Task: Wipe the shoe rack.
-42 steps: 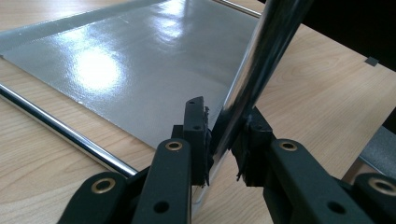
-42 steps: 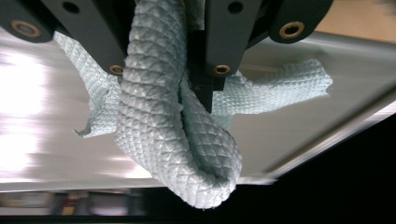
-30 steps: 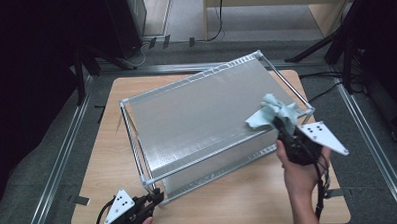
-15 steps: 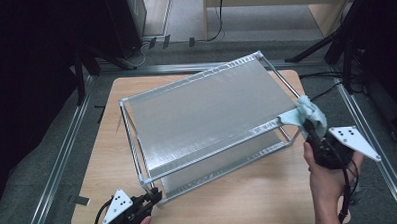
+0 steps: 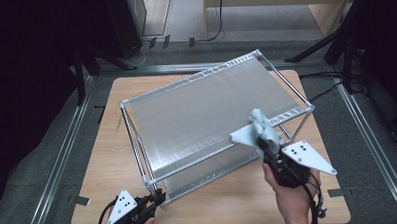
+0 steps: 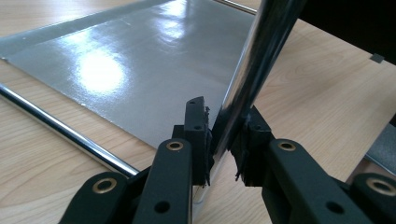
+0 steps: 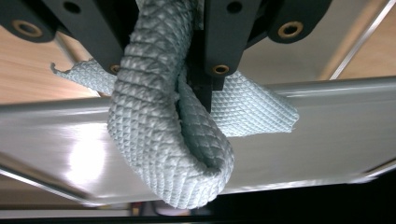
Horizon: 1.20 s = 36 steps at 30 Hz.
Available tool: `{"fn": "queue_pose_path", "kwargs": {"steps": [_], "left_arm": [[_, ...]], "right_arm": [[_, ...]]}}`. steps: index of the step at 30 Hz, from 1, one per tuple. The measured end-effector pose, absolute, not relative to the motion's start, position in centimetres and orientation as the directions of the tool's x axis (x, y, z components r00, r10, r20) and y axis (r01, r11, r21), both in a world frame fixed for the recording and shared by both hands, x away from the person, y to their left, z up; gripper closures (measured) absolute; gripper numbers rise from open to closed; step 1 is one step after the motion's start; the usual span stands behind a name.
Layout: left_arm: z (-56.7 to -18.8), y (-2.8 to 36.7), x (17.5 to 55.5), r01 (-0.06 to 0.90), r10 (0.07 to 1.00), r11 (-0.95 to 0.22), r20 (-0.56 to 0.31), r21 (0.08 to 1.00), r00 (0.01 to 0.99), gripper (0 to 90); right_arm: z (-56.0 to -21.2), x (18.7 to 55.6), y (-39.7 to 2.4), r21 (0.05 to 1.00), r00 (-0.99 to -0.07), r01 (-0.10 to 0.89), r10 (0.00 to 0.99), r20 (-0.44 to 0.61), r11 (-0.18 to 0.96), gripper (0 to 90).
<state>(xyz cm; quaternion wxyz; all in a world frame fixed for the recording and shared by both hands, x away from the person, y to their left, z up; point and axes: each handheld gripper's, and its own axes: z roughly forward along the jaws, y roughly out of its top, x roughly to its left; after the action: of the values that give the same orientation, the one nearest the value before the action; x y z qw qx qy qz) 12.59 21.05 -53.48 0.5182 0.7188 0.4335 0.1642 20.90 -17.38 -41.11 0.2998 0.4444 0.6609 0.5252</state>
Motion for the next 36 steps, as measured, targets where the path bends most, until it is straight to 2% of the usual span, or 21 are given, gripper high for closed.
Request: {"fn": "queue_pose_path", "kwargs": {"steps": [7, 18, 22, 27, 36], "left_arm": [[-53.5, 20.8, 12.5, 0.455, 0.785, -0.093, -0.215, 0.886, 0.581, 77.1], [-53.5, 20.0, 12.4, 0.445, 0.768, -0.109, -0.209, 0.889, 0.606, 77.2], [-53.5, 20.0, 12.3, 0.444, 0.763, -0.116, -0.206, 0.889, 0.613, 77.3], [-53.4, 20.2, 12.3, 0.444, 0.763, -0.122, -0.203, 0.888, 0.614, 77.4], [-53.5, 20.8, 12.4, 0.448, 0.773, -0.11, -0.208, 0.887, 0.6, 77.4]], "right_arm": [[-41.2, 18.6, -12.0, 0.96, -0.578, 0.264, 0.812, 0.077, 0.096, 79.5], [-41.9, 15.5, -6.2, 0.957, -0.758, 0.259, 0.641, 0.119, 0.128, 79.2], [-41.9, 15.0, -5.4, 0.958, -0.803, 0.225, 0.591, 0.078, 0.179, 79.0], [-41.7, 16.4, -7.7, 0.954, -0.77, 0.259, 0.629, 0.108, 0.153, 78.9], [-42.2, 20.3, -15.4, 0.949, -0.569, 0.31, 0.81, 0.138, 0.057, 79.0]]}}
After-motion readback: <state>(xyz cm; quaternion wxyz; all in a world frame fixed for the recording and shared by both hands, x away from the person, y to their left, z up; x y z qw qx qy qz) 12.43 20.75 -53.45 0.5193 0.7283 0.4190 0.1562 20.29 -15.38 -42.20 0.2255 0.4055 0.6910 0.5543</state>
